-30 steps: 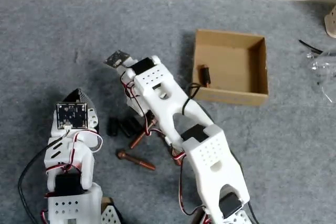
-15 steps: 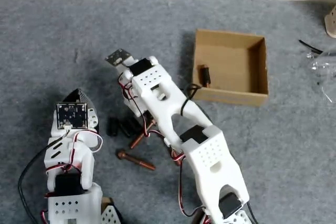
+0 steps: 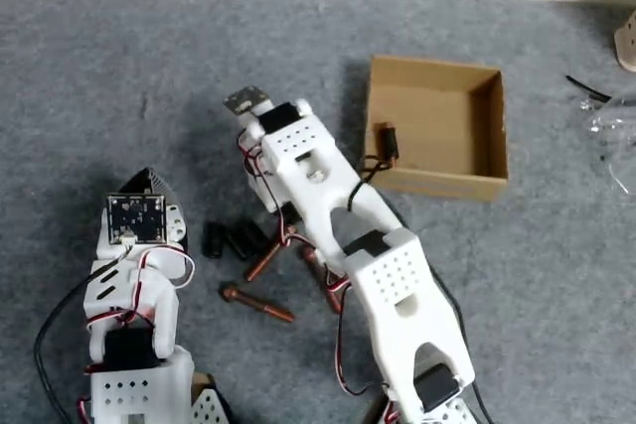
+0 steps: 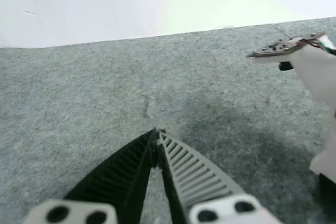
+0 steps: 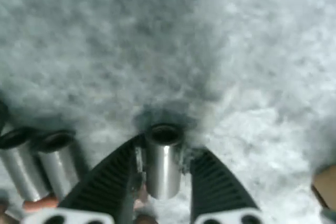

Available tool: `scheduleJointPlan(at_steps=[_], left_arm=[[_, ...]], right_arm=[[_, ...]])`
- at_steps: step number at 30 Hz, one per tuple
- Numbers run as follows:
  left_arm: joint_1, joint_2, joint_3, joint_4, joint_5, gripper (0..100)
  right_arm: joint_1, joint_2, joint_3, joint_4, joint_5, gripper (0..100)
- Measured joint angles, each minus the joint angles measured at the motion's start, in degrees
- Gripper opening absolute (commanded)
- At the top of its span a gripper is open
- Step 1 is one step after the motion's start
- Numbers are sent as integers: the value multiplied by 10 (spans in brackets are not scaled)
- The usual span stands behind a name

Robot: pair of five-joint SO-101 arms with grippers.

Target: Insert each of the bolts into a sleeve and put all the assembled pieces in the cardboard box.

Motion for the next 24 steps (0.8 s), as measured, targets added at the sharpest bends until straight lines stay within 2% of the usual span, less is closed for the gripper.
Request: scheduleJointPlan(at_steps=[10, 14, 20, 24], left_arm=[[0, 0, 0, 0, 0, 8], [0, 0, 0, 0, 0, 8], [0, 0, 0, 0, 0, 8], [0, 0, 0, 0, 0, 8]], right_arm=[[73, 7, -153, 120, -9, 4], [92, 7, -202, 134, -9, 4], [100, 2, -211, 135, -9, 4], [100, -57, -187, 135, -9, 4]])
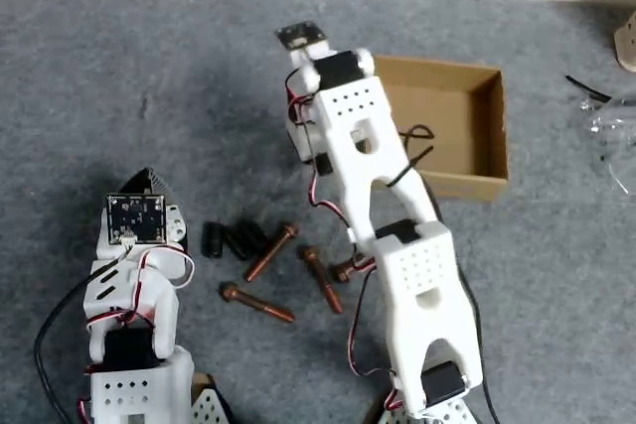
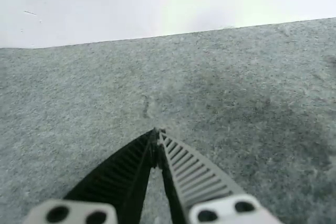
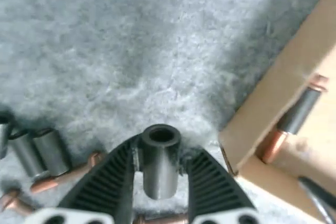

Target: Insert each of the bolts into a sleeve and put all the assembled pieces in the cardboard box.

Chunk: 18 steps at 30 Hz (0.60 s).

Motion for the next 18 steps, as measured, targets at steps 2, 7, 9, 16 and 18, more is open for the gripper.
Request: scheduleJointPlan(at_steps=[2, 7, 9, 16, 18], left_arm=[[0, 0, 0, 0, 0, 8], [1, 0, 0, 0, 0, 8], [1, 0, 0, 0, 0, 8], [1, 0, 0, 0, 0, 8], [1, 0, 0, 0, 0, 8]], right_arm=[[0, -43, 33, 0, 0, 4], [0, -172, 148, 0, 0, 4], [0, -229, 197, 0, 0, 4], [-3, -433, 469, -109, 0, 4], [-3, -496, 571, -166, 0, 4]])
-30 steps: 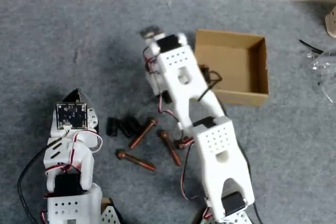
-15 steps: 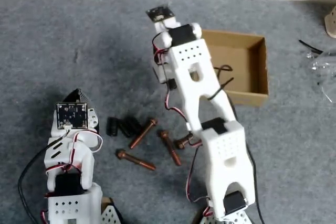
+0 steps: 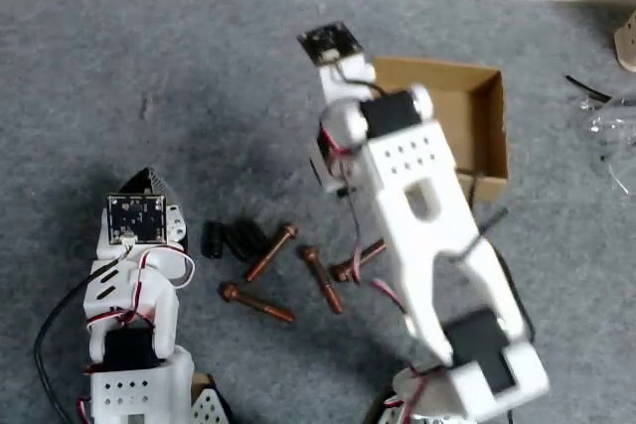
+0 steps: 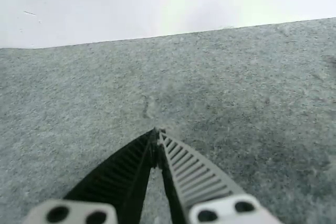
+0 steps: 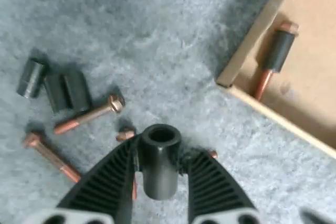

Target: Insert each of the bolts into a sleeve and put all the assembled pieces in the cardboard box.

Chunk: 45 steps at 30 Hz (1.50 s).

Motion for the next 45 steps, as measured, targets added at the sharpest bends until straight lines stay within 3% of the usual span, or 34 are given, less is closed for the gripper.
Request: scheduleJointPlan(at_steps=[6, 14, 18, 27, 34, 41, 45], left_arm=[[3, 0, 0, 0, 0, 8], [2, 0, 0, 0, 0, 8], [2, 0, 0, 0, 0, 8], [36, 0, 0, 0, 0, 8], [61, 0, 0, 0, 0, 72], [61, 0, 0, 2, 0, 77], [61, 0, 0, 55, 0, 32]], right_arm=[[52, -169, 265, -113, 4, 4], [129, -347, 512, -212, 26, 4], [132, -432, 609, -257, 26, 4], [133, -556, 729, -338, 27, 4], [134, -572, 821, -438, 27, 4], [134, -573, 833, -465, 27, 4], [134, -574, 833, -472, 27, 4]])
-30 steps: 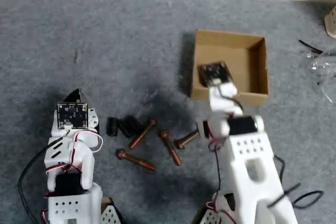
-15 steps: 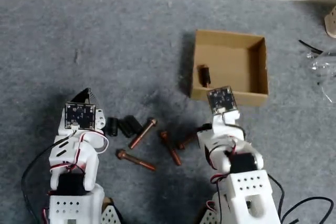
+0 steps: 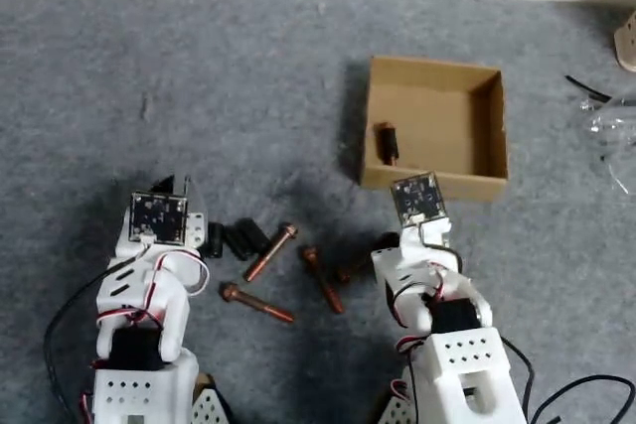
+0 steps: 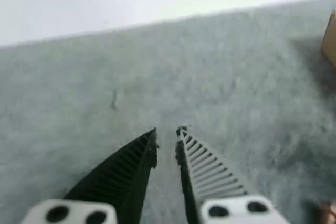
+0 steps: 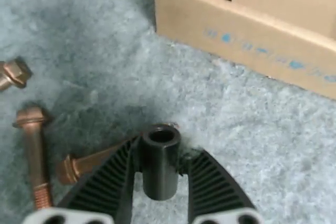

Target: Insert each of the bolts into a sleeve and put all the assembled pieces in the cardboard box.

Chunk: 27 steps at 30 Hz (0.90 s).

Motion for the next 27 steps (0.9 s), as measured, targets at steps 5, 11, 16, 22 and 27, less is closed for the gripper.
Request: scheduleJointPlan(at_steps=[5, 11, 16, 22, 27], left_arm=[[29, 1, -40, 129, 66, 8], [135, 6, -167, 314, 155, 10], [203, 130, -167, 294, 171, 10], [269, 344, -231, 254, 334, 11], [336, 431, -282, 275, 466, 11]], right_arm=[[0, 0, 0, 0, 0, 4], [0, 0, 0, 0, 0, 4], [0, 0, 0, 0, 0, 4], [10, 0, 0, -10, 0, 4], [30, 0, 0, -26, 0, 4]])
